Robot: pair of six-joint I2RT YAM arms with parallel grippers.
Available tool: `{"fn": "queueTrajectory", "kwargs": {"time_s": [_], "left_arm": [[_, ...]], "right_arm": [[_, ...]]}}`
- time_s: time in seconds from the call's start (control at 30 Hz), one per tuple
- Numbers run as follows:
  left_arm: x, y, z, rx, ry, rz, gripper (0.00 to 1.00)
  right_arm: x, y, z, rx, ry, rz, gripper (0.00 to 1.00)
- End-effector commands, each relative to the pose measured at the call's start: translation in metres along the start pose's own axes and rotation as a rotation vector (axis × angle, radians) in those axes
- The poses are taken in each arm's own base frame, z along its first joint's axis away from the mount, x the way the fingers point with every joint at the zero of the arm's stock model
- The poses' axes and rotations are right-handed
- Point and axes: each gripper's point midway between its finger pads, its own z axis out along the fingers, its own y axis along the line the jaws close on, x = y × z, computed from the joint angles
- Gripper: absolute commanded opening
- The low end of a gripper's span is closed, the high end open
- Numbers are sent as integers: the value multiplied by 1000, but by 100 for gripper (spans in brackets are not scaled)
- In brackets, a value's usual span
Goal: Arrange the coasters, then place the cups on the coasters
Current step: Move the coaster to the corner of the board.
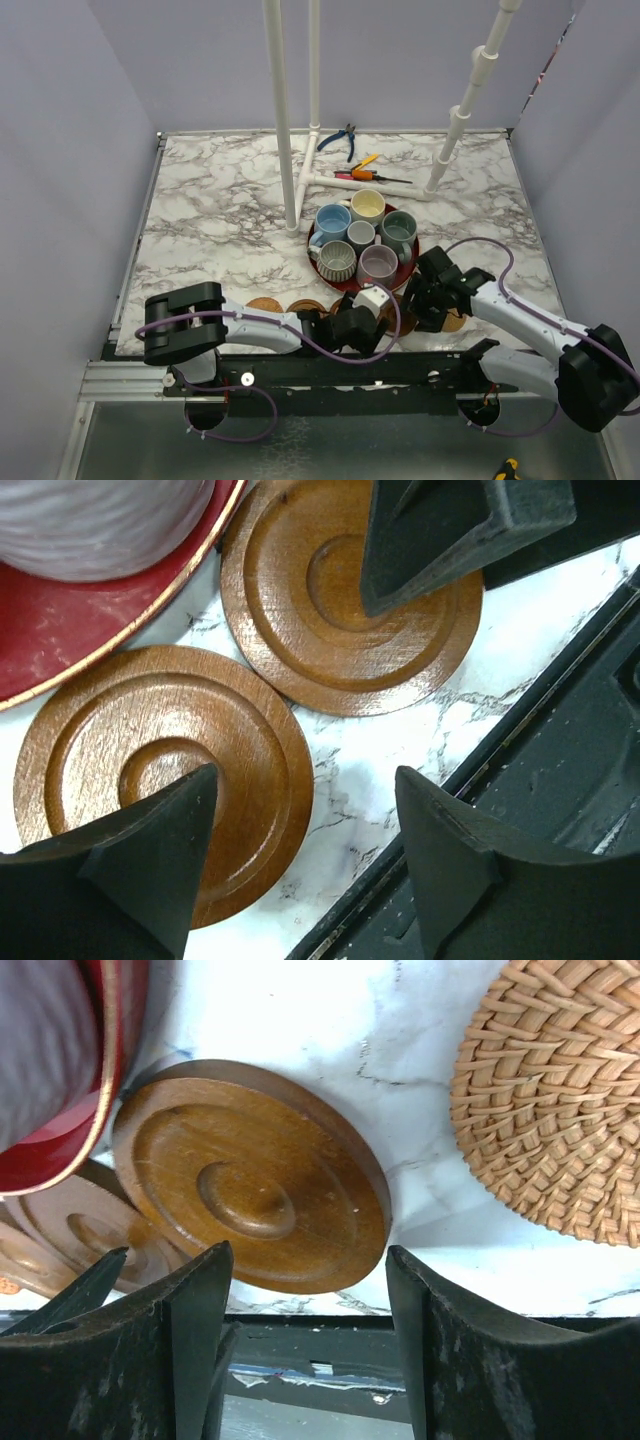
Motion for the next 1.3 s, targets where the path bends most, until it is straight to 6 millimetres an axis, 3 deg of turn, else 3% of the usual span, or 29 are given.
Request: {"fn": "queueTrajectory", "kwargs": {"time_s": [0.0, 0.2, 0.33, 0.47, 0.6, 0.77, 0.9, 1.13, 1.27], "left_arm": [[-40, -8, -8, 0, -57, 26, 75], [-85, 2, -21, 0, -122, -5, 83], [-109, 21, -35, 0, -143, -41, 85], [-123, 58, -56, -35, -127, -74, 86], [-144, 100, -85, -95, -137, -90, 92], [-166, 151, -110, -170, -136, -74, 97], [-177, 200, -128, -322, -153, -69, 99], [-168, 225, -130, -369, -214, -142, 99], [-162, 234, -134, -417, -220, -159, 99]], "right_arm": [[-12, 9, -18, -16, -59, -24, 69], [-31, 6, -34, 50, -148, -48, 76], [-47, -2, -38, 106, -176, -49, 83], [-68, -9, -43, 101, -200, -22, 83], [-86, -28, -44, 109, -215, 26, 84], [-90, -39, -35, 112, -193, 75, 85], [-89, -49, -26, 170, -181, 107, 87], [-84, -52, -17, 174, -161, 137, 86], [-72, -43, -7, 105, -99, 130, 85]]}}
